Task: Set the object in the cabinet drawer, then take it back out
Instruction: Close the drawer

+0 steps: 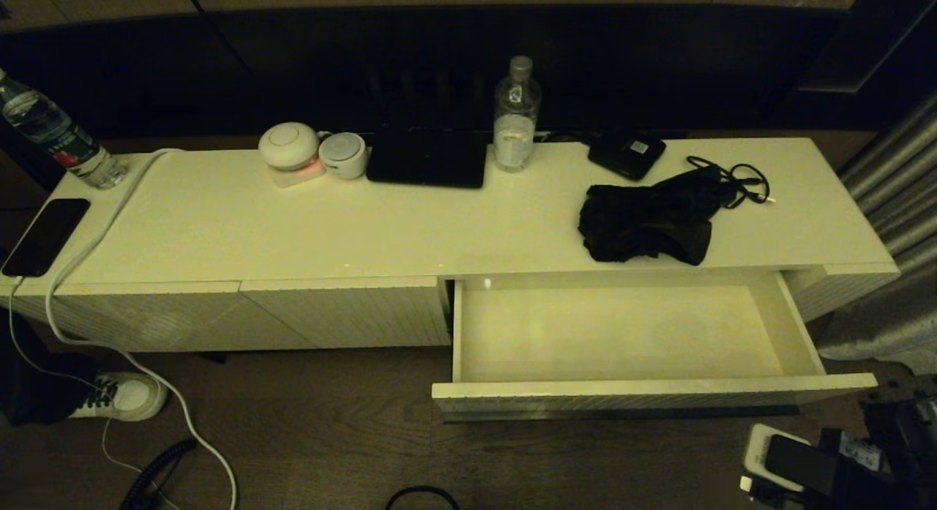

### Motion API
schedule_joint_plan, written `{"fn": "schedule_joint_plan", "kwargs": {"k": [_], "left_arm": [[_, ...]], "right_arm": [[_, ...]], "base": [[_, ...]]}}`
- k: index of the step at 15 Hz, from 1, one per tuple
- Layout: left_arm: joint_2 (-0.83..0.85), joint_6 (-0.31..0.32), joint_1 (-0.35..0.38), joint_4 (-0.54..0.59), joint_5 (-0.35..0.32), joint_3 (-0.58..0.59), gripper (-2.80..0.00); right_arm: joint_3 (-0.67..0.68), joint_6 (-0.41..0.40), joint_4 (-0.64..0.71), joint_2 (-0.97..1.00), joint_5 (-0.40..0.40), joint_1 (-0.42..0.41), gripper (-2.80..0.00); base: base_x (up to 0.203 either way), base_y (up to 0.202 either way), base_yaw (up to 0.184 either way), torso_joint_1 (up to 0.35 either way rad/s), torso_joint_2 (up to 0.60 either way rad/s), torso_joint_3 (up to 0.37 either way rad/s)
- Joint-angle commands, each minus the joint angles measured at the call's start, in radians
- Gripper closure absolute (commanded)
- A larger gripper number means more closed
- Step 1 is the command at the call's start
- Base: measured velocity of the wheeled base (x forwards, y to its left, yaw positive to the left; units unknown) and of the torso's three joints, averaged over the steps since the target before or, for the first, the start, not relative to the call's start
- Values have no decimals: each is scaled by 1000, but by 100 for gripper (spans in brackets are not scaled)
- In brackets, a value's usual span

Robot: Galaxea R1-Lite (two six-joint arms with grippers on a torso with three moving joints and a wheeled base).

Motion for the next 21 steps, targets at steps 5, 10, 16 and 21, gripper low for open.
{"fn": "schedule_joint_plan", "kwargs": {"k": [5,10,16,21], "left_arm": [[-2,-1,0,0,1,2,0],[-2,-1,0,0,1,1,0],[-2,-1,0,0,1,0,0],[-2,-1,0,0,1,1,0]], "right_arm": [[21,25,-204,207,-9,-10,0],[-37,131,-291,322,-37,-18,0],[-127,203,-345,362,-107,-17,0],[-165,227,-348,367,-144,-10,0]], "base": [[0,0,0,0,0,0],[0,0,0,0,0,0],[0,0,0,0,0,0],[0,0,0,0,0,0]]}}
